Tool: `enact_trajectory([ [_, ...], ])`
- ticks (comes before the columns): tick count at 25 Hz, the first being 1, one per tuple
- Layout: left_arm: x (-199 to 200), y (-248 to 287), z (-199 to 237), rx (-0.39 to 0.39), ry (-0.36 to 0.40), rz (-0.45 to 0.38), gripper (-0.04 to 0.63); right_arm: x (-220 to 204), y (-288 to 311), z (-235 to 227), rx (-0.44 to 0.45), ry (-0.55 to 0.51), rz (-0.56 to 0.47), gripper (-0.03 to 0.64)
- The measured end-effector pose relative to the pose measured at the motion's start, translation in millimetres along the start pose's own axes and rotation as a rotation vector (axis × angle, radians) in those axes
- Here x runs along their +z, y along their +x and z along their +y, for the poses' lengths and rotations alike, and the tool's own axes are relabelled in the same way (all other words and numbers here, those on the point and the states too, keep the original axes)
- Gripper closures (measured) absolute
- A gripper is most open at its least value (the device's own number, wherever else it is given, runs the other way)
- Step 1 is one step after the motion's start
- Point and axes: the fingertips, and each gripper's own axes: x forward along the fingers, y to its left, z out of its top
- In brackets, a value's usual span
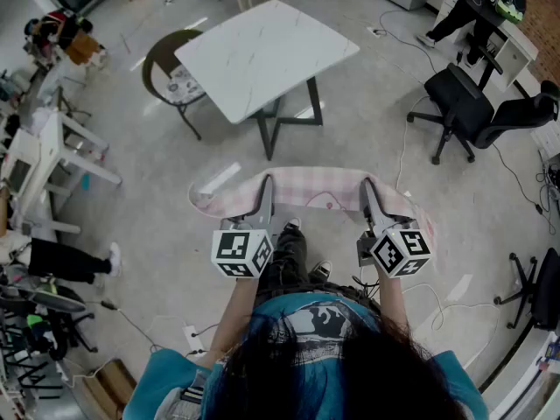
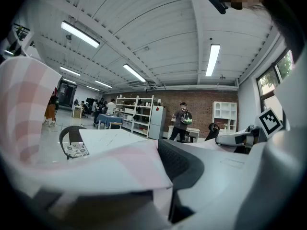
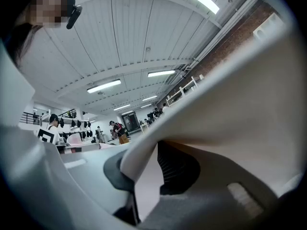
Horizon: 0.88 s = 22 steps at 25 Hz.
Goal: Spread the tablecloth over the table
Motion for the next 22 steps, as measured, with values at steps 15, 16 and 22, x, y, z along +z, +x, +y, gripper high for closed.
enact_trajectory([
  [15,1,-20,-3,0.03,0.016,-0.009,0.541,-8,-9,8,0.041,0.058,-0.002,0.555],
  [16,2,-20,-4,0.028,0.018,-0.011,0.541,-7,-9,7,0.041,0.061,-0.004,0.555],
  [22,4,-13,-7,0.013,0.02,-0.001,0.541,-5,-7,0,0.035,0.075,-0.008,0.557],
])
